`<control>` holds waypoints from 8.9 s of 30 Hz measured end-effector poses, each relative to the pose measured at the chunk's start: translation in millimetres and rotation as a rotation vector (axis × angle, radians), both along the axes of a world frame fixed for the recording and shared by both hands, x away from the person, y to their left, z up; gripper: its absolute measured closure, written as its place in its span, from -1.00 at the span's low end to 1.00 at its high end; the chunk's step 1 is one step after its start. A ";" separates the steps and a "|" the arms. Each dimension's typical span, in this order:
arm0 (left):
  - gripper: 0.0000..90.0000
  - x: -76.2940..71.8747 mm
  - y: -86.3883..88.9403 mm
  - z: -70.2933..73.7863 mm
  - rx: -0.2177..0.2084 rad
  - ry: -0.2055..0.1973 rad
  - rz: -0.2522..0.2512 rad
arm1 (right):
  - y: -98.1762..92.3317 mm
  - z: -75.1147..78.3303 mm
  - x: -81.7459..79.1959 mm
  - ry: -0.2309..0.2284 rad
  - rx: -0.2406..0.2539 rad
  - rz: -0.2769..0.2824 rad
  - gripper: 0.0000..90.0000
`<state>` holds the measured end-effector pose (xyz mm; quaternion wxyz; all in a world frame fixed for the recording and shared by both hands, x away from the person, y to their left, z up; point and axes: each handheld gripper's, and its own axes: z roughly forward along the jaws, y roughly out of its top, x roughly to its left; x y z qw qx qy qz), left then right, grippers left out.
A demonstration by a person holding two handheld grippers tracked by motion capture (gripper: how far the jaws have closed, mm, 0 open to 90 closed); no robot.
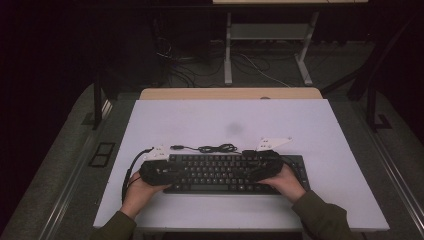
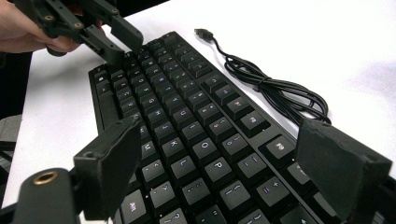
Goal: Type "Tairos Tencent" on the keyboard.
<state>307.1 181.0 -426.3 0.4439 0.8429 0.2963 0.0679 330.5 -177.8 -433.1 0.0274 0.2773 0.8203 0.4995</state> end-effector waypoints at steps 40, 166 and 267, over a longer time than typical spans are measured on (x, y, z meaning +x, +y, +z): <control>-1.00 -3.3 -17.9 0.7 -0.043 -0.061 0.038 | 13.2 16.1 14.3 -0.016 0.026 0.022 -0.61; -0.67 0.9 -22.9 6.7 -0.073 -0.061 0.022 | 33.1 4.3 17.5 0.000 0.008 0.041 -0.59; -0.11 1.3 -24.0 4.4 -0.003 -0.041 0.004 | 24.5 5.6 19.2 -0.012 0.007 0.013 -0.59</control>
